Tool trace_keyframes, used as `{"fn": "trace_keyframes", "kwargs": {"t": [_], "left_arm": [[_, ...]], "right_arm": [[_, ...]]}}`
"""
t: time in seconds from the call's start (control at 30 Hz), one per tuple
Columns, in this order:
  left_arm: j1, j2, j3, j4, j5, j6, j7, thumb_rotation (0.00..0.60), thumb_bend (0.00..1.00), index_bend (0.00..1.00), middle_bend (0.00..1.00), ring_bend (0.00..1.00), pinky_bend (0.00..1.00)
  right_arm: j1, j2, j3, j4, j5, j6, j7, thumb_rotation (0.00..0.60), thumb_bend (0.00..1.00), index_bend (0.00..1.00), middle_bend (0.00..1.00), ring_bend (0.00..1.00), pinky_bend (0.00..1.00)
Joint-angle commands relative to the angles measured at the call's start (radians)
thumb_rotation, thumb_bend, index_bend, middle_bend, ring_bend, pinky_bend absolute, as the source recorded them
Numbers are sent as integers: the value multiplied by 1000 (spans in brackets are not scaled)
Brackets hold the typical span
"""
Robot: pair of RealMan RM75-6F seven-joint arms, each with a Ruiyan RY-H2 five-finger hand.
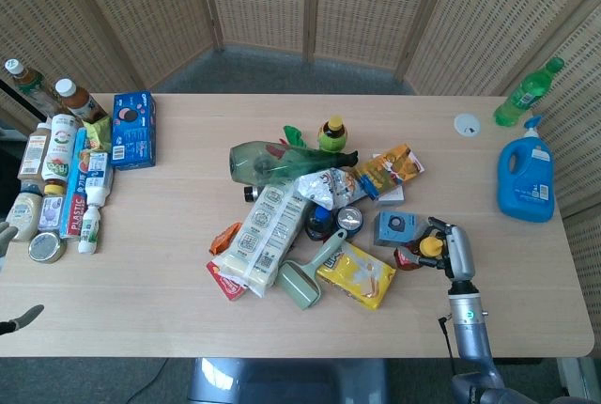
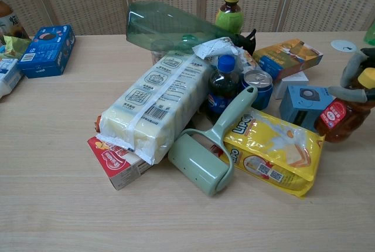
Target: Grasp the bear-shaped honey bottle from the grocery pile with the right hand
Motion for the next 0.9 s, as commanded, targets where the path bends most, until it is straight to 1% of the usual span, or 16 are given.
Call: {"fn": "trace_keyframes", "kwargs": {"t": [0.03, 0.27, 0.37, 0.4, 0.47, 0.6, 0.7, 0.9], "left_arm": [[2, 4, 3, 0, 7, 3, -10, 600, 0, 38, 0, 0, 0], [3, 14, 8, 2, 20, 8, -34, 600, 0, 39, 0, 0, 0], [2, 15, 10, 2, 23, 5, -38, 600, 0, 38, 0, 0, 0], [1, 15, 11, 2, 25, 3, -39, 600, 0, 38, 0, 0, 0], [-1, 15, 14, 2, 30, -2, -39, 600, 0, 38, 0, 0, 0], [-3, 16, 20, 0, 39, -8, -41, 600, 0, 38, 0, 0, 0], [-3, 16, 22, 0, 45, -8, -41, 600, 0, 39, 0, 0, 0], [-4, 18, 28, 0, 51, -12, -43, 600, 0, 39, 0, 0, 0]], "right_arm": [[3, 65, 25, -114, -11, 40, -54, 600, 0, 636, 949, 695, 978], [13, 205, 73, -384, -33, 83, -173, 600, 0, 636, 949, 696, 977], [15, 276, 100, -530, -28, 85, -204, 600, 0, 636, 950, 696, 978], [15, 308, 113, -596, -20, 78, -203, 600, 0, 635, 950, 696, 978], [17, 361, 134, -684, -16, 73, -235, 600, 0, 636, 949, 696, 978], [23, 431, 169, -795, -20, 78, -302, 600, 0, 636, 950, 696, 978], [22, 470, 184, -859, -24, 85, -338, 600, 1, 636, 949, 696, 978], [19, 511, 185, -927, -39, 93, -371, 600, 0, 637, 949, 696, 978]]}}
